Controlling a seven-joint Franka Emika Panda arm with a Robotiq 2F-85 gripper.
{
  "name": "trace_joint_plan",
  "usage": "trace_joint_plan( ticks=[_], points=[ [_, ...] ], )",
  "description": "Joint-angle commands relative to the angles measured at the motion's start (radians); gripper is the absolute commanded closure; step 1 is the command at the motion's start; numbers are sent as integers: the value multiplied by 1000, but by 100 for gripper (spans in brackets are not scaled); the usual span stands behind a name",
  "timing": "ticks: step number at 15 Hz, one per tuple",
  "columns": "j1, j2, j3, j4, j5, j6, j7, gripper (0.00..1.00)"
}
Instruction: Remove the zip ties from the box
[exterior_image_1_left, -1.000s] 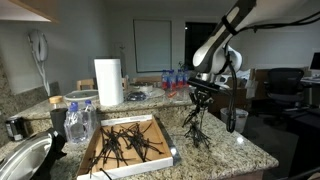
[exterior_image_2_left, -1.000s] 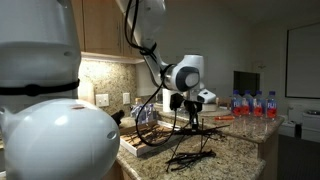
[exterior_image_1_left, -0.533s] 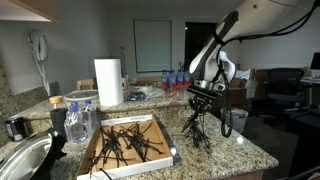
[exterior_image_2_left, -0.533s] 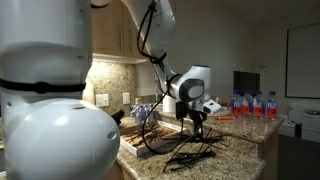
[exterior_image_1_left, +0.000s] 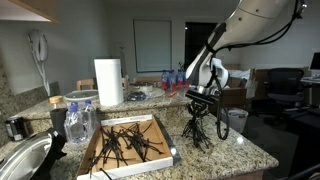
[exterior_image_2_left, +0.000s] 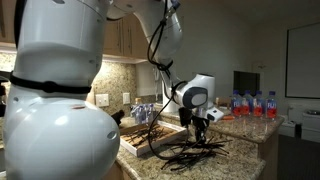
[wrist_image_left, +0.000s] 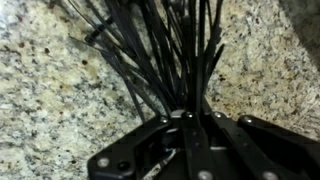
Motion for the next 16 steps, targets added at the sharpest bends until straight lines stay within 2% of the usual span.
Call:
trace_joint_plan(
  ticks=[1,10,11,12,16],
  points=[
    [-4,54,1,39,-2,6,-59,94],
    [23,142,-3,97,-73,6,-62,93],
    [25,146,0,101,-72,7,-65,83],
    [27,148,0,103,-75,7,-65,66],
    [35,146,3,97,-71,12,-65,41]
  ],
)
